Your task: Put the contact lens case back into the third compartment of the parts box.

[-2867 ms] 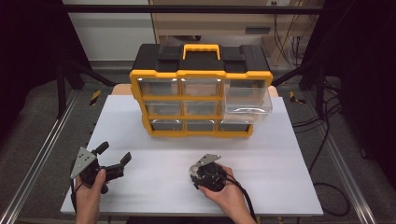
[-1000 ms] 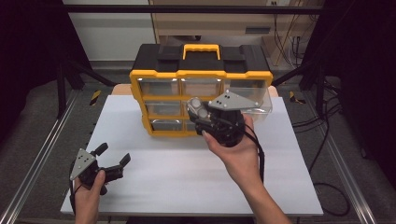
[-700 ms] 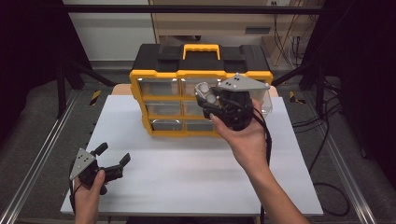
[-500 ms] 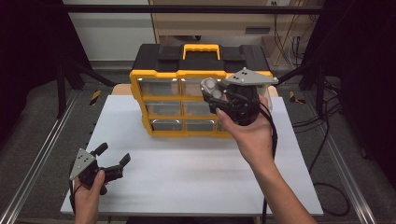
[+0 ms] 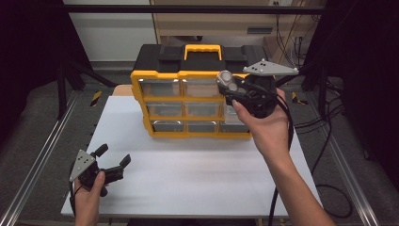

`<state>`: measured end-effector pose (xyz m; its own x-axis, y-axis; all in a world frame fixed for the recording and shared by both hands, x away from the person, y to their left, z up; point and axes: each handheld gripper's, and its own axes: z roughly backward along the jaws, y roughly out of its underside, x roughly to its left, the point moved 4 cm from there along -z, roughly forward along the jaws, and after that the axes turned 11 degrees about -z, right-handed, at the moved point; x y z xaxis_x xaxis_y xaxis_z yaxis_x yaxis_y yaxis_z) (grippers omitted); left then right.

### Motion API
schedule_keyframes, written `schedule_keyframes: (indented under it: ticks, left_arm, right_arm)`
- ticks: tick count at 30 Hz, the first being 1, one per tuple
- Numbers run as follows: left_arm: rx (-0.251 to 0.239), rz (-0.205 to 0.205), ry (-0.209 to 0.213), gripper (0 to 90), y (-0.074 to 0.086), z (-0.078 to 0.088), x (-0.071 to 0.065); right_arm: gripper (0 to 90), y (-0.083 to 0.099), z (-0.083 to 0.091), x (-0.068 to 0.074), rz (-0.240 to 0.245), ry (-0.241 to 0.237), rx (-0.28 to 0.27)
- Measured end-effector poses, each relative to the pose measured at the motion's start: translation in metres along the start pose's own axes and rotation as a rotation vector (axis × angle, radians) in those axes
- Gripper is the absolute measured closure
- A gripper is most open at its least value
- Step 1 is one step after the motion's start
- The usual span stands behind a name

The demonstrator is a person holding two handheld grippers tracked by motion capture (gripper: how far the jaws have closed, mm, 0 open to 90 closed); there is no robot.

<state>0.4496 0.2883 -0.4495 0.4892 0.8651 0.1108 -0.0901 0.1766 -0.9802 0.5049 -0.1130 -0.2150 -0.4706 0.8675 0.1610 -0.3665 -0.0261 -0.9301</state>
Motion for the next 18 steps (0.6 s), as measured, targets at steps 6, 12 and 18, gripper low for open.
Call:
schedule_keyframes:
  ticks: [6, 12, 18]
  left_arm:
    - [0.0, 0.0, 0.0, 1.3, 0.0, 0.0, 0.0]
    - [-0.002, 0.0, -0.002, 1.3, 0.0, 0.0, 0.0]
    - [-0.002, -0.001, -0.008, 1.3, 0.0, 0.001, 0.001]
  right_arm:
    - [49.2, -0.003, 0.004, -0.01, -0.008, 0.016, -0.004]
    - [49.2, -0.004, 0.007, -0.022, -0.024, 0.028, -0.004]
    - [49.2, -0.008, 0.013, -0.029, -0.029, 0.039, -0.01]
